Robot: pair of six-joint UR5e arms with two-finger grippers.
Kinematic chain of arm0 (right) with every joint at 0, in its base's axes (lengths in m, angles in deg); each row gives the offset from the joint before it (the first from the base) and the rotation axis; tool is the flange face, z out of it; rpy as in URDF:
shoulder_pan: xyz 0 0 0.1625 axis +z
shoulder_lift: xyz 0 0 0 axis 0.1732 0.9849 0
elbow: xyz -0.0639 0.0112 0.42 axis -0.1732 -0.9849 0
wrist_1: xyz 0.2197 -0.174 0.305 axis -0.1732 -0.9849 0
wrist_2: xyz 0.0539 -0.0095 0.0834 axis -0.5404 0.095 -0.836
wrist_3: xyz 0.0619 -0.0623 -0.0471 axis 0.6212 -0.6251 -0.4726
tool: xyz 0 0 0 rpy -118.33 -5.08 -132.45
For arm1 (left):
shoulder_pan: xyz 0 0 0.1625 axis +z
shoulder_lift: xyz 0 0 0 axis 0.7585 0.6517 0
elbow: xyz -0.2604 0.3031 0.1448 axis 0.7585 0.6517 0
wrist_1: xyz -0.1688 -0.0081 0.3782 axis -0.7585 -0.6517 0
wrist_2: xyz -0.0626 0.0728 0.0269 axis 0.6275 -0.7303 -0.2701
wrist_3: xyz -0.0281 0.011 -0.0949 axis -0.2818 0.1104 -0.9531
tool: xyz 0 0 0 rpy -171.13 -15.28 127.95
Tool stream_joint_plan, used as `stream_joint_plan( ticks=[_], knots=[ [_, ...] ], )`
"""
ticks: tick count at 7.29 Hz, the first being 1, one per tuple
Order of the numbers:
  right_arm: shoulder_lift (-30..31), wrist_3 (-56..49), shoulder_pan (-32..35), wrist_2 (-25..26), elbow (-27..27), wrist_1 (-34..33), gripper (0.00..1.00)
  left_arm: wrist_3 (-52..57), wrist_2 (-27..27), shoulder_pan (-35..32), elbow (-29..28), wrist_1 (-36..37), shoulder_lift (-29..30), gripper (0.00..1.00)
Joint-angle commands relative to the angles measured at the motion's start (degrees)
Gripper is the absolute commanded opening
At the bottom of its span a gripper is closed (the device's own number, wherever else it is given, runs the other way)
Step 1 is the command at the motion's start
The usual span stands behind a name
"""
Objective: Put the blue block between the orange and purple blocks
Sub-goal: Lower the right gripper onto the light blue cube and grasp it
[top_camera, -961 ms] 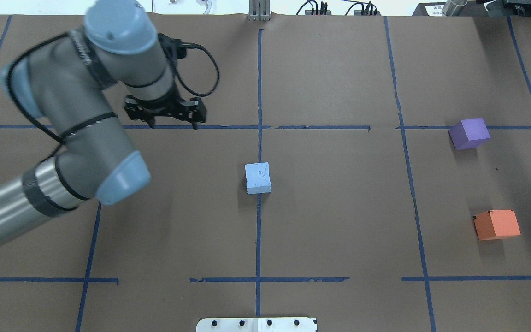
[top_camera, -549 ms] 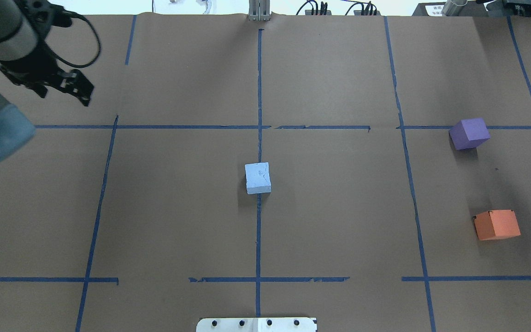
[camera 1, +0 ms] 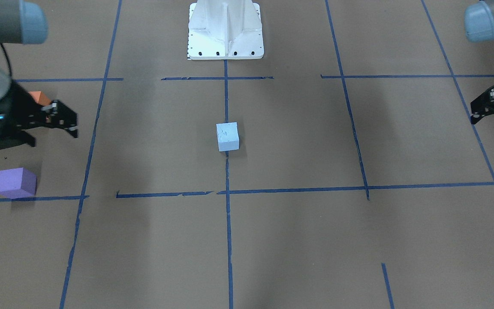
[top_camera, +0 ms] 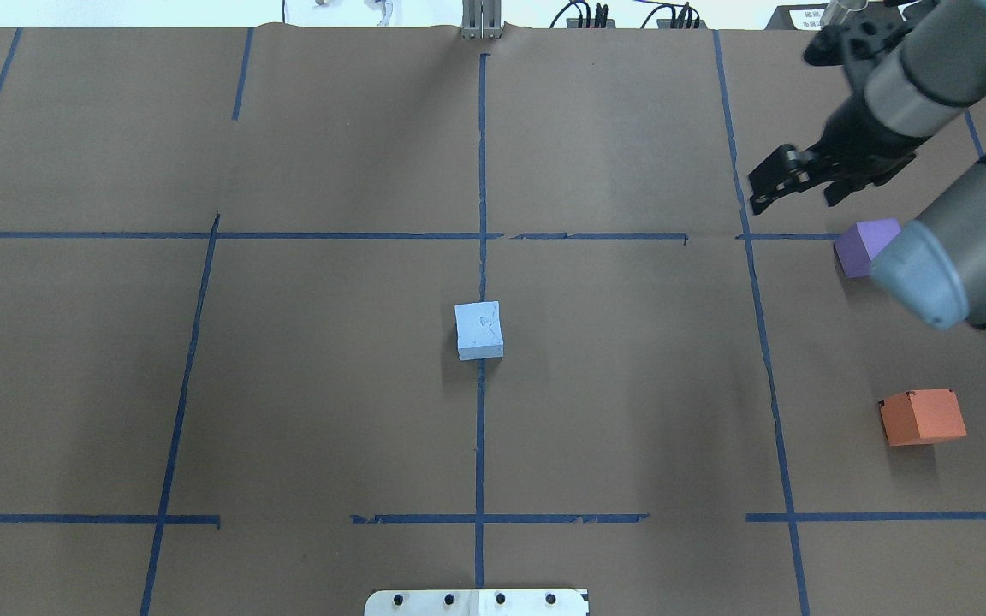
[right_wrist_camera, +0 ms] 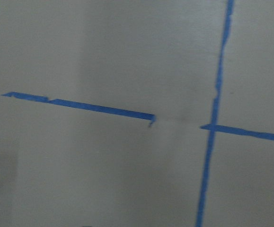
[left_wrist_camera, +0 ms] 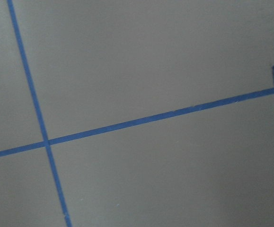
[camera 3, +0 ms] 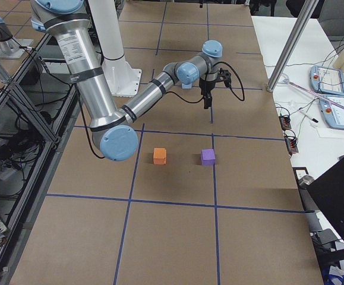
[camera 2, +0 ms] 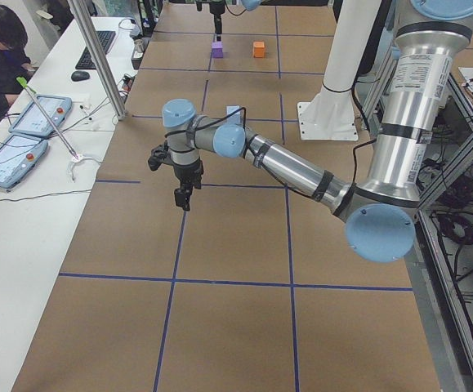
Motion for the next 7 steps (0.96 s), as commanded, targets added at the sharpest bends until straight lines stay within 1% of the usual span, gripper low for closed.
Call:
stream_joint_plan(
  ticks=[1, 2, 3, 5, 6, 7],
  knots=[
    [-12.7, 17.3, -13.9, 11.5, -5.5, -0.3, 1.0, 6.0, 8.0, -6.3, -0.1, -0.8, -6.0, 1.0],
    [-18.4, 21.5, -17.5, 13.7, -11.0, -0.2, 1.0, 6.0, 8.5, -6.3, -0.5, -0.8, -6.1, 1.0],
    [-22.7, 24.1, -20.8, 18.2, -15.7, -0.1, 1.0, 5.8, 8.6, -6.3, -0.8, -0.8, -5.9, 1.0],
    [-26.2, 24.6, -23.3, 19.9, -21.6, 0.0, 1.0, 3.2, 8.8, -6.3, -0.1, -1.0, -5.7, 1.0],
    [-26.5, 24.3, -24.1, 20.8, -23.1, 0.8, 1.0, 2.4, 8.8, -6.3, 0.3, -1.0, -5.6, 1.0],
    [-26.5, 24.7, -24.7, 20.9, -24.8, 4.3, 1.0, 2.2, 8.8, -6.3, 0.3, -1.0, -5.6, 1.0]
  ],
)
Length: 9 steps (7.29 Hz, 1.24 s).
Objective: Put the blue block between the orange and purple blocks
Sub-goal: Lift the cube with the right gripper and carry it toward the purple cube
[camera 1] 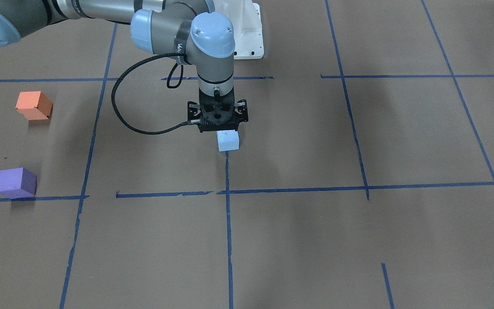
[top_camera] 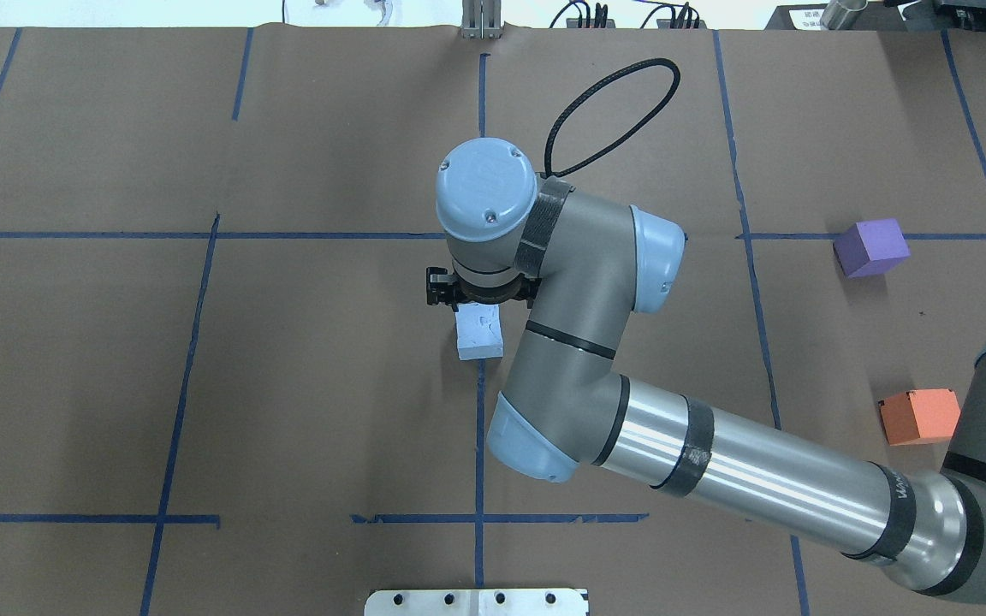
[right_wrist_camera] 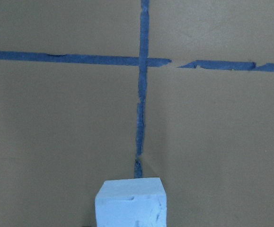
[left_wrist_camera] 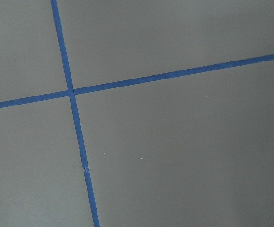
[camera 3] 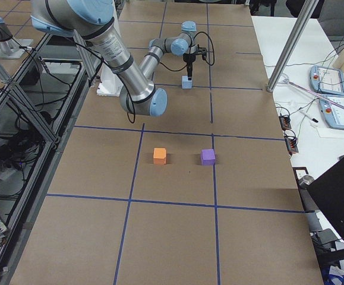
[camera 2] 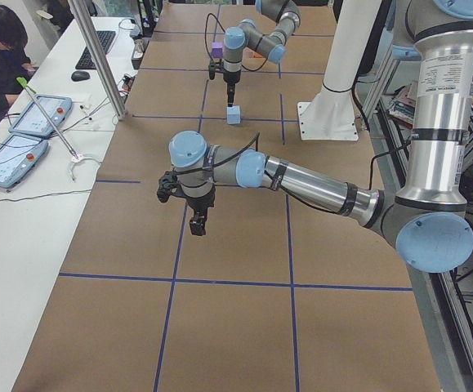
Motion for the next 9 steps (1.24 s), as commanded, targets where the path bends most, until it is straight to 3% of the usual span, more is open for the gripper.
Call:
stream_joint_plan(
  ticks=[1, 5, 6, 7, 9],
  knots=[
    [-0.6, 0.3, -1.1, 0.6, -3.9, 4.6, 1.0, -0.6, 0.0, 0.0, 0.2, 0.0, 0.0, 1.0],
    [-0.5, 0.2, -2.4, 0.8, -7.7, 6.0, 0.97, -0.6, 0.0, 0.0, 0.4, 0.0, 0.0, 1.0],
    [-0.5, 0.2, -2.4, 0.8, -7.9, 6.2, 0.5, -0.6, 0.0, 0.0, 0.3, 0.0, 0.0, 1.0],
    [-0.6, 0.2, -2.4, 0.8, -7.9, 6.1, 0.26, -0.6, 0.0, 0.0, 0.3, 0.0, -0.1, 1.0],
    [0.0, -0.4, 0.5, -1.0, -4.9, 5.4, 0.24, -0.6, 0.0, 0.0, 0.3, 0.0, -0.1, 1.0]
  ],
)
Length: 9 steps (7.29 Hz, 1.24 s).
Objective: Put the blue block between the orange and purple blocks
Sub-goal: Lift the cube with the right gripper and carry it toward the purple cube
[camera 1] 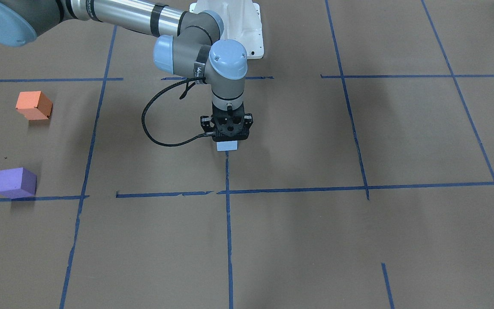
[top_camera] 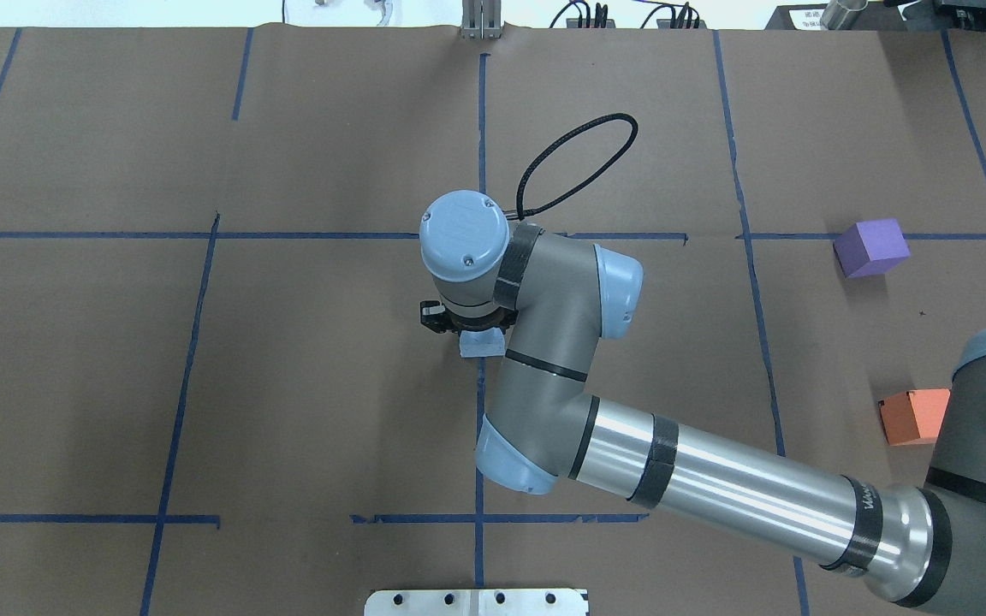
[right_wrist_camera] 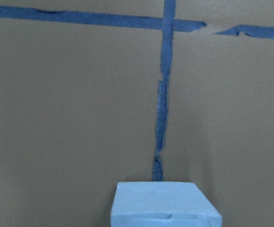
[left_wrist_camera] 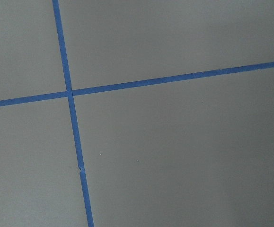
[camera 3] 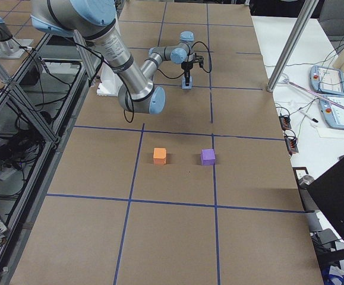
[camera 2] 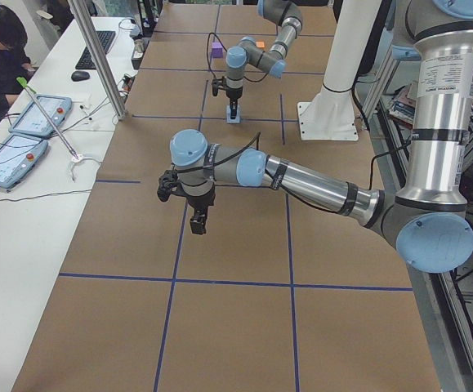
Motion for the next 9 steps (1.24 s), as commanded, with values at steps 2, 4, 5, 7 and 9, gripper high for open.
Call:
stream_joint_plan(
  ticks=[2, 4, 5, 7, 9],
  knots=[
    [8.0, -5.0, 8.2, -6.5, 11.5, -5.3, 0.24, 0.0, 0.0, 0.0, 0.1, 0.0, 0.0, 1.0],
    [19.3, -15.1, 16.5, -13.2, 19.6, -5.1, 0.24, 0.0, 0.0, -0.1, 0.1, 0.0, 0.0, 1.0],
    [26.0, -20.1, 19.4, -14.1, 22.9, -4.5, 0.24, 0.0, 0.0, 0.0, 0.1, -0.1, 0.0, 1.0],
    [36.8, -28.3, 25.7, -15.4, 26.9, -4.2, 0.24, 0.0, 0.0, 0.0, 0.1, -0.2, 0.0, 1.0],
    [48.4, -30.0, 29.9, -18.6, 26.6, 9.2, 0.24, -0.1, 0.0, 0.0, 0.3, -0.3, 0.0, 1.0]
  ],
)
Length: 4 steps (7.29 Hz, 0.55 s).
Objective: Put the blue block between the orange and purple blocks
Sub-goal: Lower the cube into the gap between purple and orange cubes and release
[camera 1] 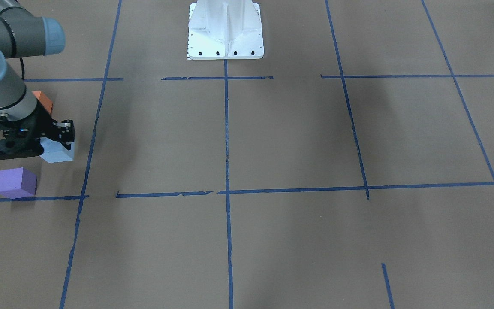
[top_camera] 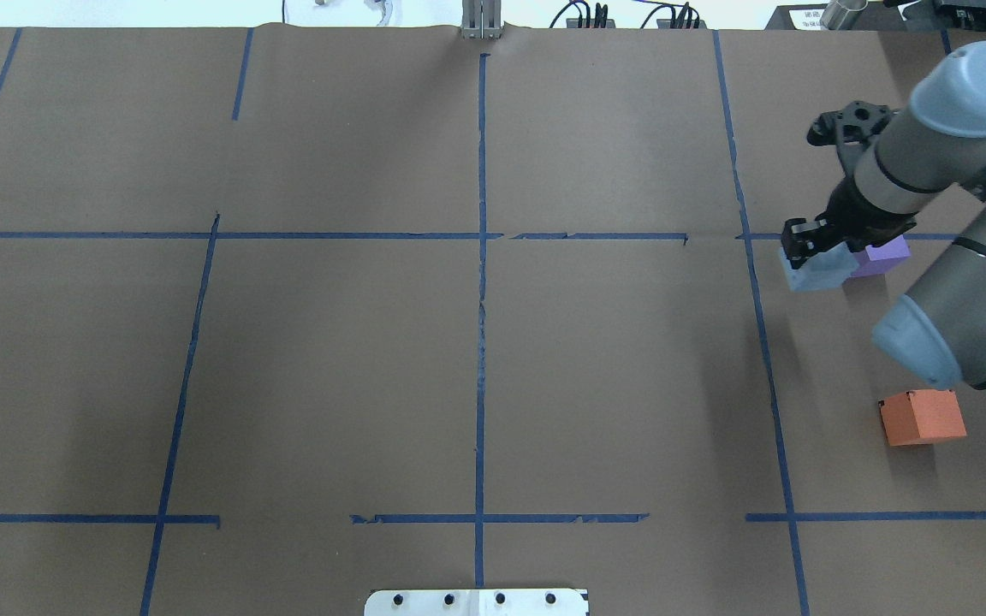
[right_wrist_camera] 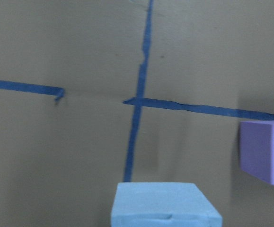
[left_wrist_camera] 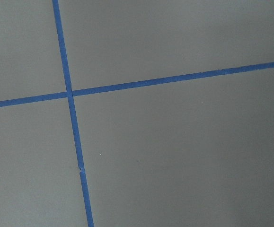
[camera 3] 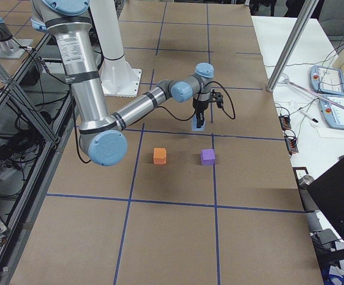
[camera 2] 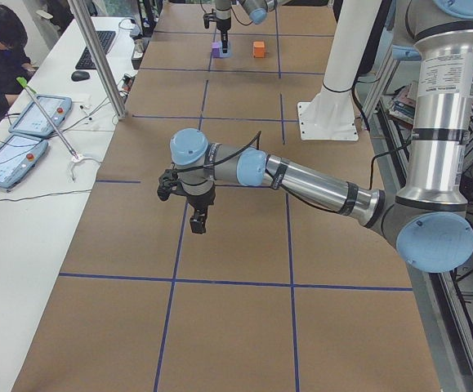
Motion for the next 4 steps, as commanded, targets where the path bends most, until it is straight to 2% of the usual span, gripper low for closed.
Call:
stream_joint_plan(
  ticks=[1, 2, 3, 4],
  knots=[
    [12.3, -1.1, 2.8, -1.7, -0.1, 12.3, 0.24, 0.0, 0.0, 0.0, 0.0, 0.0, 0.0, 1.0],
    [15.3, -0.9, 2.7, -1.8, -0.4, 15.9, 0.24, 0.0, 0.0, 0.0, 0.0, 0.0, 0.0, 1.0],
    [15.5, 0.3, 2.6, -1.7, -2.0, 16.7, 0.25, 0.1, 0.0, 0.0, 0.0, 0.0, 0.0, 1.0],
    [15.2, 3.8, 2.4, -1.7, -4.3, 20.5, 0.25, 0.0, 0.0, 0.0, 0.1, 0.0, 0.1, 1.0]
  ],
)
